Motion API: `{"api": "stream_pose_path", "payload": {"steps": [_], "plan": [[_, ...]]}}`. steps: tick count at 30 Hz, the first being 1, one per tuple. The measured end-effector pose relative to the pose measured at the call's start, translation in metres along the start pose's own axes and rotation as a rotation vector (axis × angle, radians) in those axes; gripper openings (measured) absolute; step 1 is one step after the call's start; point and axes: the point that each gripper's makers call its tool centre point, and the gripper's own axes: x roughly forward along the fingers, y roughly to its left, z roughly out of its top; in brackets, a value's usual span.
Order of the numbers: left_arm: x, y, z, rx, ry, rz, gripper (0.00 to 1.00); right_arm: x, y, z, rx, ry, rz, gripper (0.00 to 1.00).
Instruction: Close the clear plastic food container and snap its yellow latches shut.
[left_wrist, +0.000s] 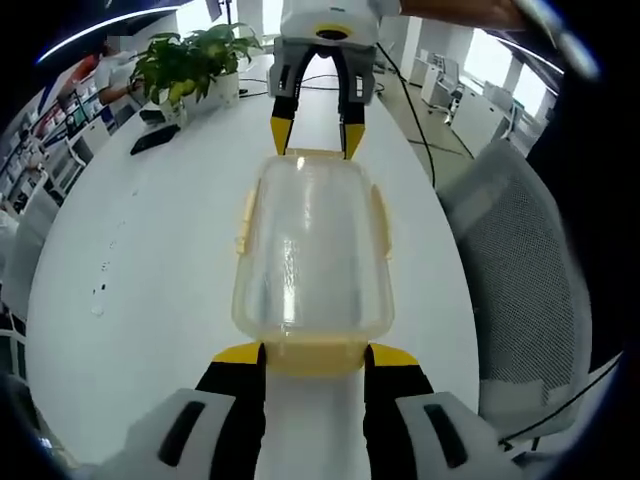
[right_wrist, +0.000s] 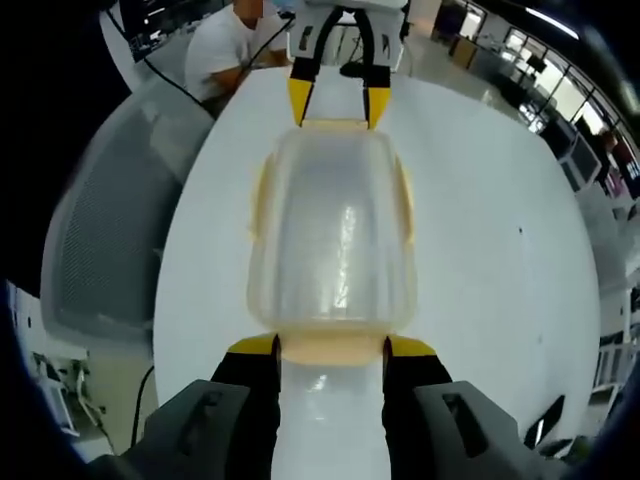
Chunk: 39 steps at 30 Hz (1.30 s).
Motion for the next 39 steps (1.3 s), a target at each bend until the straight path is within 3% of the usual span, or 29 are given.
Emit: {"api": "stream_pose_path", "payload": {"steps": [22, 39], "plan": [[0.041, 0.016, 0.037, 0.025, 0.0, -0.02, 0.32, -0.009, -0.01, -0.053, 0.019, 0.042, 0.001, 0.37], [0.061, 0.023, 0.048, 0.025, 0.011, -0.037, 0.32, -0.001, -0.013, -0.08, 0.019, 0.081, 0.026, 0.37]]}}
